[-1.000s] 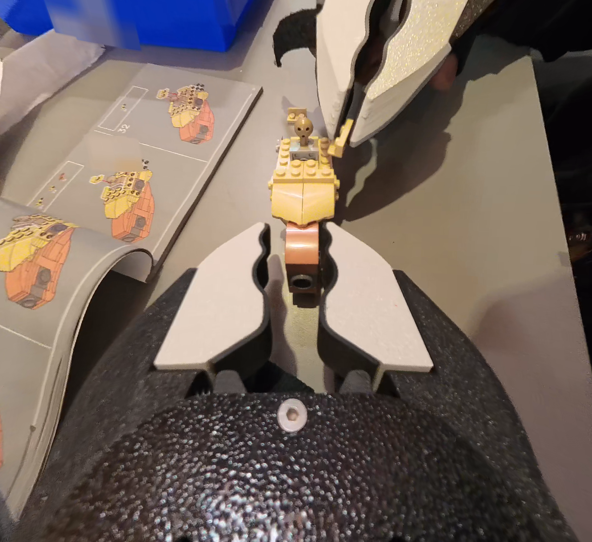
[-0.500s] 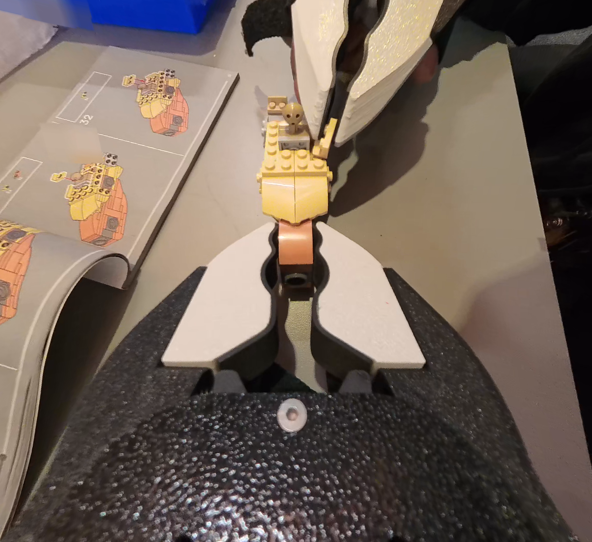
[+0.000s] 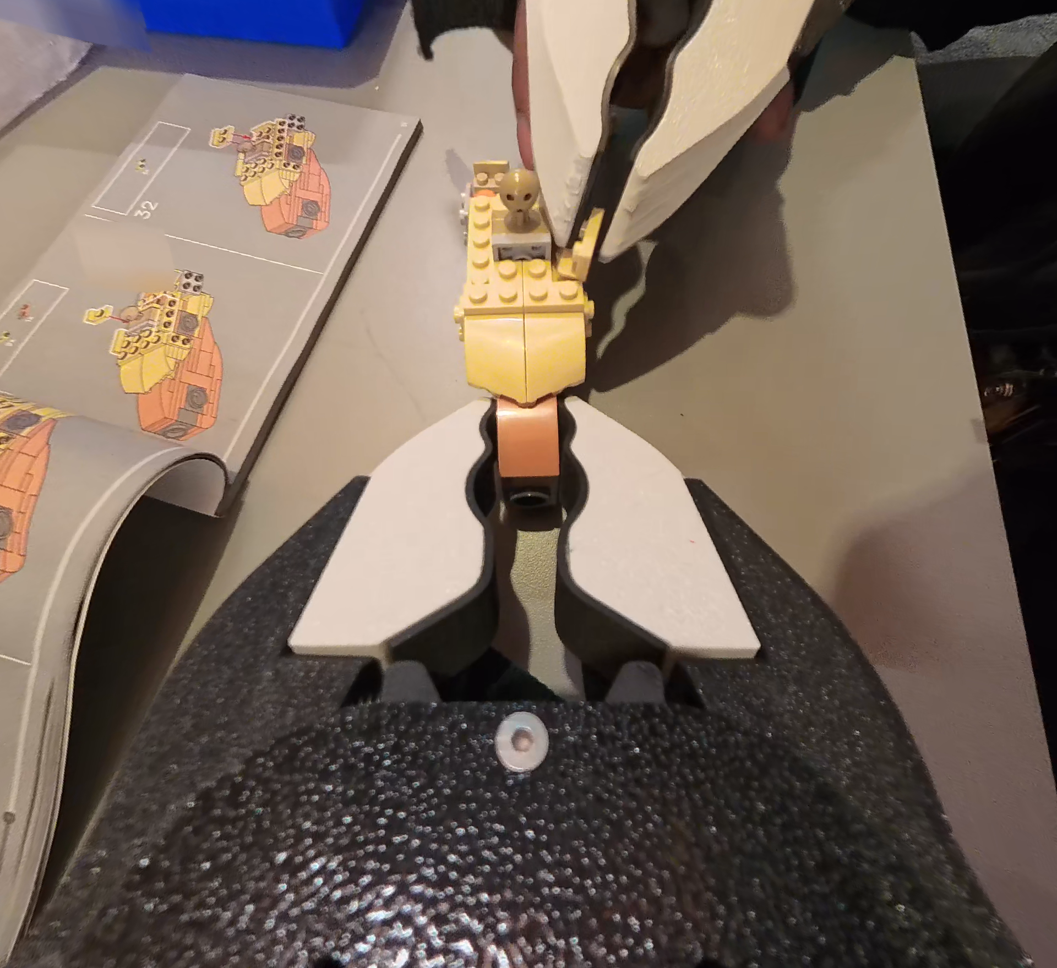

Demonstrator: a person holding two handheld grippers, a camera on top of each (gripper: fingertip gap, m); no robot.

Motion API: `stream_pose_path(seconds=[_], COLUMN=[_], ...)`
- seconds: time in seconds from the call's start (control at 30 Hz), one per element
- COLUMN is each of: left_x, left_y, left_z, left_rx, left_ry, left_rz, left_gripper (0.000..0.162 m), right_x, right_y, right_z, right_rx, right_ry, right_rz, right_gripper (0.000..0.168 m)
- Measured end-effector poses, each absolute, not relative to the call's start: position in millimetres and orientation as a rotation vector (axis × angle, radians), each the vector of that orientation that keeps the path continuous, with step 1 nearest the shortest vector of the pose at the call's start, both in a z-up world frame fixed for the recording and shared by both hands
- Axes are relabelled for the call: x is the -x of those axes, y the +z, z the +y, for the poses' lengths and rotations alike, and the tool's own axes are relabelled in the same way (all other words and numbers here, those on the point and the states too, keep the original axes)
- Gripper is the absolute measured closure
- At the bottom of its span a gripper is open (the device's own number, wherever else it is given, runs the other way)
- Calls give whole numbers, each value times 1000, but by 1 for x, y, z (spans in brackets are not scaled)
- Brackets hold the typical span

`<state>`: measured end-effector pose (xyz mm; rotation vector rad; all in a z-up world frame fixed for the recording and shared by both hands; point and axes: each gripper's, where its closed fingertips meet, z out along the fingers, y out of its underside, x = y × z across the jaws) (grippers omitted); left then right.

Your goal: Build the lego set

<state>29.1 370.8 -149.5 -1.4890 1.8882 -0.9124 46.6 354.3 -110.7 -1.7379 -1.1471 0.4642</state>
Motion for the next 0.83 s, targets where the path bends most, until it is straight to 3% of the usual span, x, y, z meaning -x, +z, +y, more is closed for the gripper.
stream_pose_path(seconds=[0.4, 0.83], left_x=[-29, -29], left_y=[-149, -149], left_z=[371, 371], left_rx=[1490, 1492], left_ry=[-909, -912], left_rz=[1884, 1884], left_gripper=[144, 144], right_x=[-47, -48], right_y=[-112, -113], right_z=[358, 356], right_rx=[1657, 1626], right_ry=[113, 65], right_rz=[-1173, -1290], right_gripper=[163, 162])
